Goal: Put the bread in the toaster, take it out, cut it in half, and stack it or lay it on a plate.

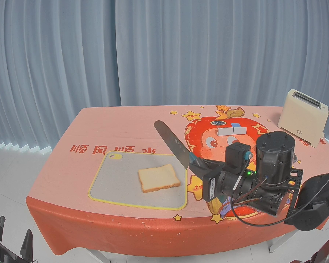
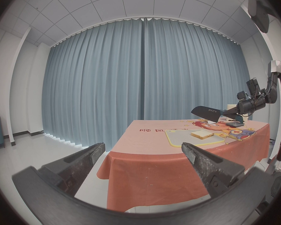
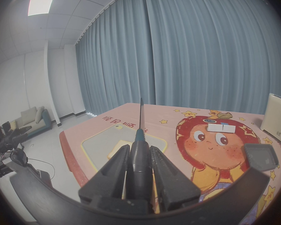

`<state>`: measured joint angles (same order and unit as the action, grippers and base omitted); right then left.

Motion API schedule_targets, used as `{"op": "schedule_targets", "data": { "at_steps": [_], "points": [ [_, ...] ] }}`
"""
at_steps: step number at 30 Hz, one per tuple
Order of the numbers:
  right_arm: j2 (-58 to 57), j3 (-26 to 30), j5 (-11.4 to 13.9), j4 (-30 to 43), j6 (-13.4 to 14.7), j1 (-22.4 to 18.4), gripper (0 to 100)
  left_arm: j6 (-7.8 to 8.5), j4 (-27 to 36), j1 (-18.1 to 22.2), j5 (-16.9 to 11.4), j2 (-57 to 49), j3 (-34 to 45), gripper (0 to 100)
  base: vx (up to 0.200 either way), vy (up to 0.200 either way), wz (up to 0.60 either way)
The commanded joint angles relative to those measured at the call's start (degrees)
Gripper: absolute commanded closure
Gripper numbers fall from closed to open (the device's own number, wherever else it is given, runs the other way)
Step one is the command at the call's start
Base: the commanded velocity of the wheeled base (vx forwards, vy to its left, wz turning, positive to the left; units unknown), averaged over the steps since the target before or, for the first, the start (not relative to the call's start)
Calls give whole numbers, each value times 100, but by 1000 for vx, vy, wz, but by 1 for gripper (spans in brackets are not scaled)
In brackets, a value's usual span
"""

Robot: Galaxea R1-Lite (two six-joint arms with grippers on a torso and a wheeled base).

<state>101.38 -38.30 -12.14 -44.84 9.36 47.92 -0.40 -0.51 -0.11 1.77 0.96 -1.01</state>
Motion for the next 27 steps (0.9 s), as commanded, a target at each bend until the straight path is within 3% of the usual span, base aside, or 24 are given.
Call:
{"op": "schedule_targets", "data": {
  "at_steps": [1,14,18,20,27],
  "points": [
    [14,33,1,1,13,139,100,5,-10,-7,-1,0,101,0,0,0,0],
    [31,51,10,1,48,209,100,-30,-107,2,-89,0,101,0,0,0,0],
    [-4,42,10,1,57,200,100,-30,-1153,2,-80,0,101,0,0,0,0],
    [31,51,10,1,57,200,100,23,-1206,2,-71,0,101,0,0,0,0],
    [14,95,-7,1,31,270,100,-30,-1320,-7,-124,-26,101,0,0,0,0]
  ]
}}
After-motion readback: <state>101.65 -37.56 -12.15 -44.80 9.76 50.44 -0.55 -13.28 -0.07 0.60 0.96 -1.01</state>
